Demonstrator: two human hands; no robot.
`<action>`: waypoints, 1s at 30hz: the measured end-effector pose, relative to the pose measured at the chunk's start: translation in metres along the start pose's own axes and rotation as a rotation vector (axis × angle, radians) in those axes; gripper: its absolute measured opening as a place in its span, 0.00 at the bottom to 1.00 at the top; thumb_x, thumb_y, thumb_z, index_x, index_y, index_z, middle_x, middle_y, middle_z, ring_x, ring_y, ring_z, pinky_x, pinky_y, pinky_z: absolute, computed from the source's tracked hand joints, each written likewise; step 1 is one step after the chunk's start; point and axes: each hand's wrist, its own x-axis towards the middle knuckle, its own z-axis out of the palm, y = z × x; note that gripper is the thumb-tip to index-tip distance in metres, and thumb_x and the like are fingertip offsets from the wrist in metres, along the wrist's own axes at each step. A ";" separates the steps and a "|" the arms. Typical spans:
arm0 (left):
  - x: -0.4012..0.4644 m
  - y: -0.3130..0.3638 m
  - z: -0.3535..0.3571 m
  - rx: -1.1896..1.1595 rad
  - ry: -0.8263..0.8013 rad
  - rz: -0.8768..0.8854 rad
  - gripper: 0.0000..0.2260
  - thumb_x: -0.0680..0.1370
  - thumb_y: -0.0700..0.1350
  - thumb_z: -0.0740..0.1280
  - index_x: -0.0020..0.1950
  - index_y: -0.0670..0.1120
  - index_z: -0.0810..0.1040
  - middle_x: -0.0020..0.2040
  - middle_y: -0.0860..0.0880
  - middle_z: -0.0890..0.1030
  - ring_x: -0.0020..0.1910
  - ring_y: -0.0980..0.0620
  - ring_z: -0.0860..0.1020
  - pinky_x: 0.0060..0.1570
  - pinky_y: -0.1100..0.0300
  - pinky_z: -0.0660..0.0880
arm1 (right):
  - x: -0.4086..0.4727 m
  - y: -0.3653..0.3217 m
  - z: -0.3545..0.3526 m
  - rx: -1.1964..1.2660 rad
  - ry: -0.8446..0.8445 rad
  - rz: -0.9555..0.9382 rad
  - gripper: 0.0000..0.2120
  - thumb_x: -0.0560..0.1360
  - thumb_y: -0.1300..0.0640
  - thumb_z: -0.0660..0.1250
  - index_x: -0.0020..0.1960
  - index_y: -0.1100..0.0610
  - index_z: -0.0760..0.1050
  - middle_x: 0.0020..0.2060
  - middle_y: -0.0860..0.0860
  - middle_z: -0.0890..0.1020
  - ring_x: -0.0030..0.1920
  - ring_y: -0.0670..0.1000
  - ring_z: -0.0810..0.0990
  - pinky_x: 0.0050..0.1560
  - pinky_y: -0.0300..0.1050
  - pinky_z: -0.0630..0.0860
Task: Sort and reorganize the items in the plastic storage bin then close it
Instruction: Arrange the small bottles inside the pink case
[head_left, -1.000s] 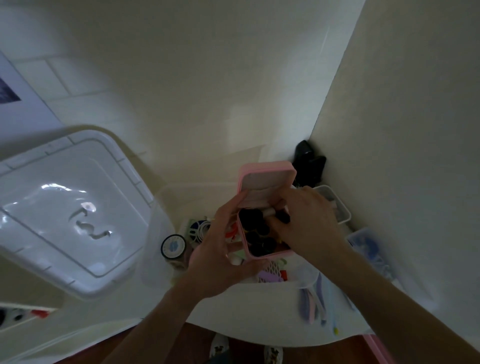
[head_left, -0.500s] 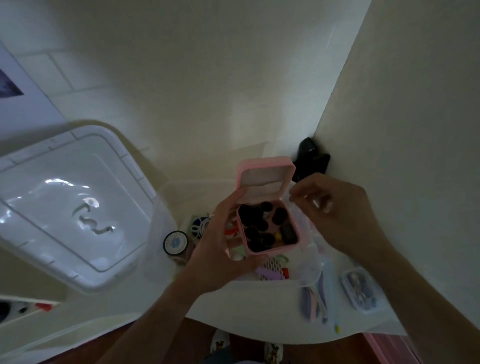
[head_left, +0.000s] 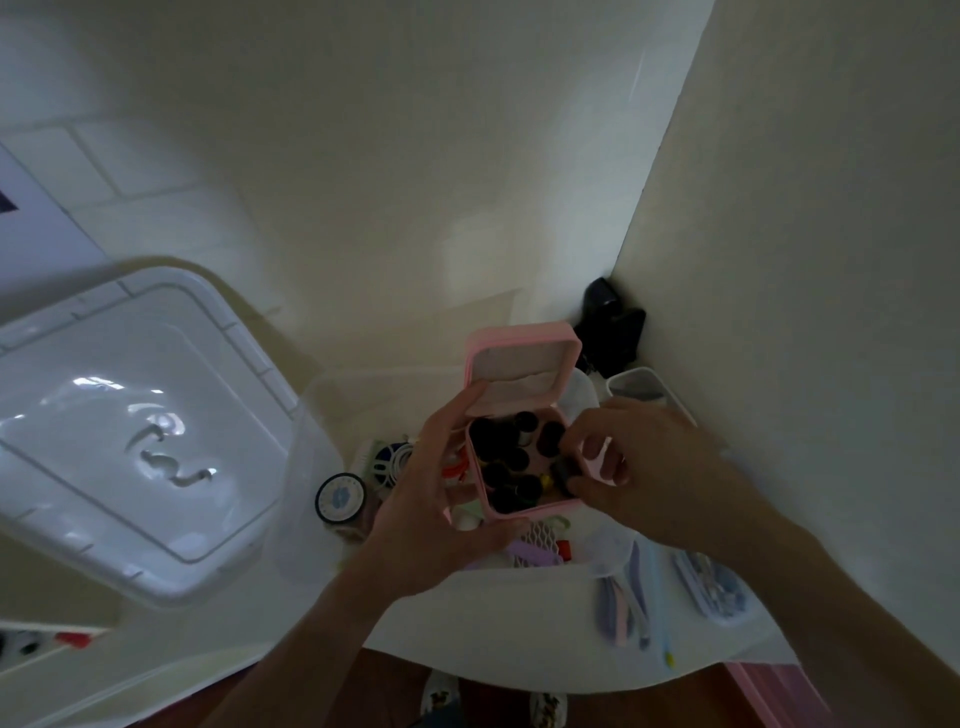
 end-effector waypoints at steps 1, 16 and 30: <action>0.000 0.000 0.000 0.004 0.000 0.000 0.48 0.69 0.35 0.80 0.80 0.50 0.55 0.74 0.51 0.66 0.72 0.47 0.71 0.59 0.45 0.80 | 0.000 -0.001 -0.001 0.007 -0.012 -0.007 0.09 0.69 0.48 0.74 0.49 0.44 0.80 0.41 0.43 0.77 0.40 0.46 0.78 0.45 0.44 0.76; 0.000 0.001 0.002 -0.002 0.005 -0.002 0.49 0.68 0.36 0.80 0.80 0.50 0.54 0.74 0.52 0.66 0.72 0.46 0.71 0.58 0.44 0.80 | 0.009 -0.004 0.011 0.002 0.236 -0.161 0.09 0.63 0.61 0.76 0.39 0.49 0.83 0.37 0.43 0.81 0.34 0.43 0.79 0.36 0.43 0.78; 0.006 -0.005 -0.007 -0.115 -0.024 0.016 0.43 0.66 0.28 0.79 0.70 0.40 0.55 0.70 0.42 0.68 0.69 0.39 0.72 0.54 0.36 0.79 | 0.019 0.004 -0.010 1.009 0.020 0.255 0.17 0.77 0.42 0.61 0.66 0.39 0.73 0.60 0.44 0.80 0.57 0.48 0.82 0.56 0.46 0.80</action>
